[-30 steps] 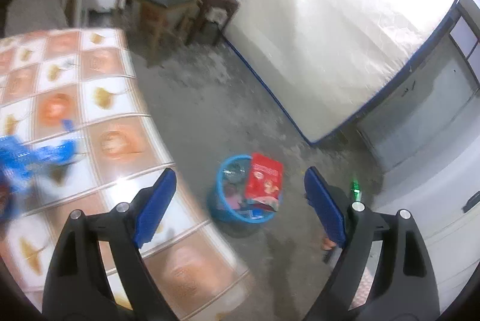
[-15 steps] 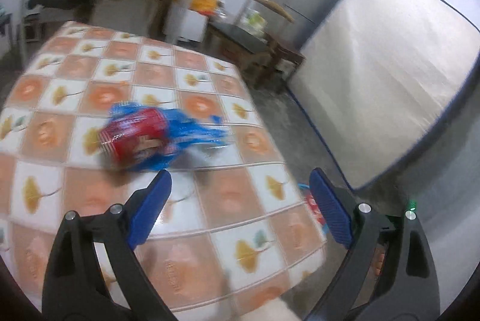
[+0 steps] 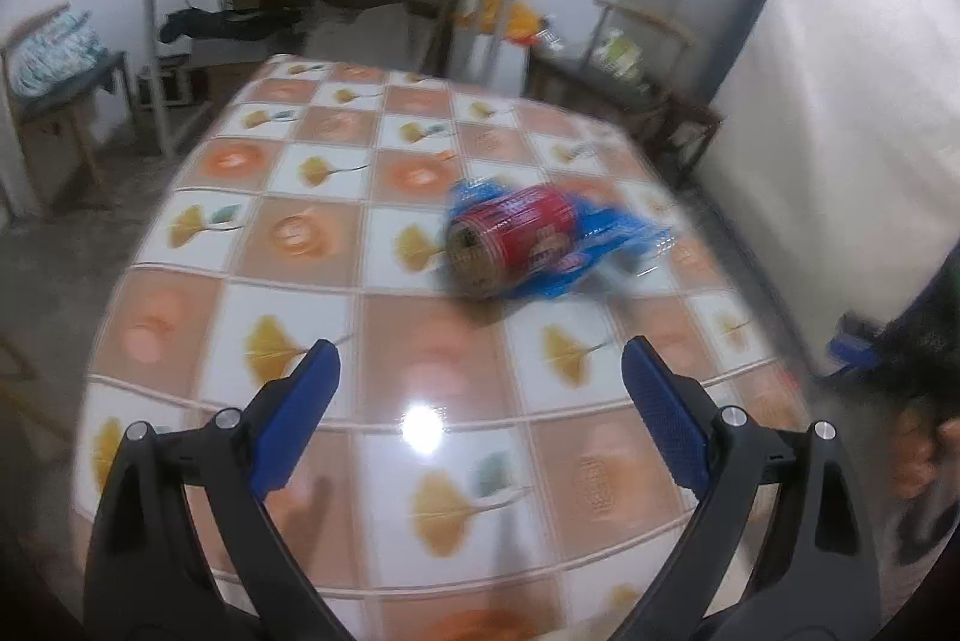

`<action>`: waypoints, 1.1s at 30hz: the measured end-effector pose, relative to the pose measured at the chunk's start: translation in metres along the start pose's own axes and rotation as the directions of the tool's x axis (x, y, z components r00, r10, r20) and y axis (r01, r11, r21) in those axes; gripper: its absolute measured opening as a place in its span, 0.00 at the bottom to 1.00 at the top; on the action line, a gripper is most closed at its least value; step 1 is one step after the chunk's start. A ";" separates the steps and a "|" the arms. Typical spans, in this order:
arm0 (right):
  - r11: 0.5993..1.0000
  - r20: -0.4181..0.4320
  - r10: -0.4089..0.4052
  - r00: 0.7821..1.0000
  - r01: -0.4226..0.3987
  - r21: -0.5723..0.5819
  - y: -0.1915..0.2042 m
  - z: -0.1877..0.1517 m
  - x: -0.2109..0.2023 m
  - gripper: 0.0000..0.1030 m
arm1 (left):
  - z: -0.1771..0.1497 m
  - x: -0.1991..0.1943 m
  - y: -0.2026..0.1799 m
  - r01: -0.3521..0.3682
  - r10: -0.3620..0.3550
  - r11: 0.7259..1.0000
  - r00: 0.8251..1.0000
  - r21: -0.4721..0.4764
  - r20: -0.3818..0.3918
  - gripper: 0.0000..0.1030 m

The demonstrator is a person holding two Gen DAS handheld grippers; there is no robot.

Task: Collect trash
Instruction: 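Move both open tools back to the table, then grasp the blue plastic wrapper with the right tool while the left tool grasps the red milk can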

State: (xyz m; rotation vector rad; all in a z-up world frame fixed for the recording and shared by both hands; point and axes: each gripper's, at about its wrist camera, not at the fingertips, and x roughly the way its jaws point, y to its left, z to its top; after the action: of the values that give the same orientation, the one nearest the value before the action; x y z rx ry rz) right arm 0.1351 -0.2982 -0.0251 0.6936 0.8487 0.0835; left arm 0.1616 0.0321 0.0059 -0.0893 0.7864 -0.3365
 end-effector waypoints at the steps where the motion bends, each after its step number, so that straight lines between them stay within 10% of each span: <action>1: 1.000 -0.021 0.011 1.000 -0.011 -0.001 0.006 0.000 0.008 0.59 | -0.002 0.003 0.003 -0.029 0.029 0.999 1.000 0.016 -0.006 0.88; 18: 0.869 -0.026 -0.113 0.993 0.086 -0.487 0.137 0.062 0.125 0.59 | 0.020 0.037 0.024 -0.133 0.134 0.991 0.990 0.029 -0.046 0.88; 25: 0.828 -0.083 -0.226 0.971 0.146 -0.542 0.129 0.057 0.185 0.46 | 0.051 0.054 -0.004 -0.024 0.022 0.987 1.000 0.160 0.018 0.88; 33: 0.847 -0.123 -0.227 0.966 0.133 -0.514 0.116 0.059 0.201 0.22 | 0.075 0.120 -0.057 0.040 0.003 0.870 0.996 0.491 -0.086 0.88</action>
State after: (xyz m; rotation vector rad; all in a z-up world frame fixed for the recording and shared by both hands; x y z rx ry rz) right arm 0.3348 -0.1720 -0.0627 0.1090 1.0114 0.1928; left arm 0.2780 -0.0648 -0.0111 0.4035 0.7619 -0.5542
